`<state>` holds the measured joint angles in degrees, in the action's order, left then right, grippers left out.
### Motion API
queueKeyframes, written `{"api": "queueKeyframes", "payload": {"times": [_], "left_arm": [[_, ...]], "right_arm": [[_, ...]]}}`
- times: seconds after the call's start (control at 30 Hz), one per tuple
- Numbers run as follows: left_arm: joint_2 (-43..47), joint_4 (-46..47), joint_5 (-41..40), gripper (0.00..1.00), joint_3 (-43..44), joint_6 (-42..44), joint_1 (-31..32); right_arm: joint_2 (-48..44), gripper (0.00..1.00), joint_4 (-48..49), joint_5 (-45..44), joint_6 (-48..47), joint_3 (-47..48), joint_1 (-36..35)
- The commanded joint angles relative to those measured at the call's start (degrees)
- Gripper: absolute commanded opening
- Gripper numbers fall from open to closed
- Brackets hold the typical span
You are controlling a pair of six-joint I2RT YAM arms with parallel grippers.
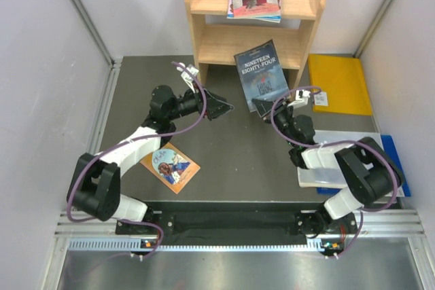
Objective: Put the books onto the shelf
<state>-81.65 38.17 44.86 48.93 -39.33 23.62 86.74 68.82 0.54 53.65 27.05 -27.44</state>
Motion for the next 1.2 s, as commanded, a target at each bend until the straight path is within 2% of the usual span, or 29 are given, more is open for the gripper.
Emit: {"api": "queueKeyframes", "payload": {"times": [0.0,0.23,0.57,0.73,0.87,0.9,1.1,1.17], "left_arm": [[5.53,-8.19,-3.28,0.85,-1.64,8.12,-0.68],[11.68,-14.53,-5.66,0.87,-4.98,11.56,-0.59],[16.17,-14.8,-6.45,0.87,-10.69,10.33,-0.68],[16.7,-16.2,-6.89,0.87,-11.4,10.85,-0.68],[16.87,-16.29,-6.98,0.87,-11.75,10.94,-0.68],[16.87,-16.38,-6.98,0.87,-11.84,11.03,-0.68],[16.7,-16.64,-7.33,0.87,-12.45,11.38,-0.68],[16.34,-16.73,-7.24,0.87,-12.54,11.38,-0.59]], "right_arm": [[2.73,0.0,30.24,1.4,1.89,8.1,1.25],[9.14,0.0,30.06,1.93,4.97,16.1,1.6],[14.42,0.0,26.55,0.87,9.72,26.12,2.04],[13.9,0.0,18.2,-0.27,7.97,28.85,2.13],[10.92,0.0,6.71,-5.97,4.99,29.73,2.04],[10.12,0.0,0.42,-8.33,4.45,29.99,2.13],[5.55,0.0,-12.02,-16.25,0.94,29.47,2.04],[4.58,0.0,-15.62,-18.46,2.85,29.99,2.04]]}}
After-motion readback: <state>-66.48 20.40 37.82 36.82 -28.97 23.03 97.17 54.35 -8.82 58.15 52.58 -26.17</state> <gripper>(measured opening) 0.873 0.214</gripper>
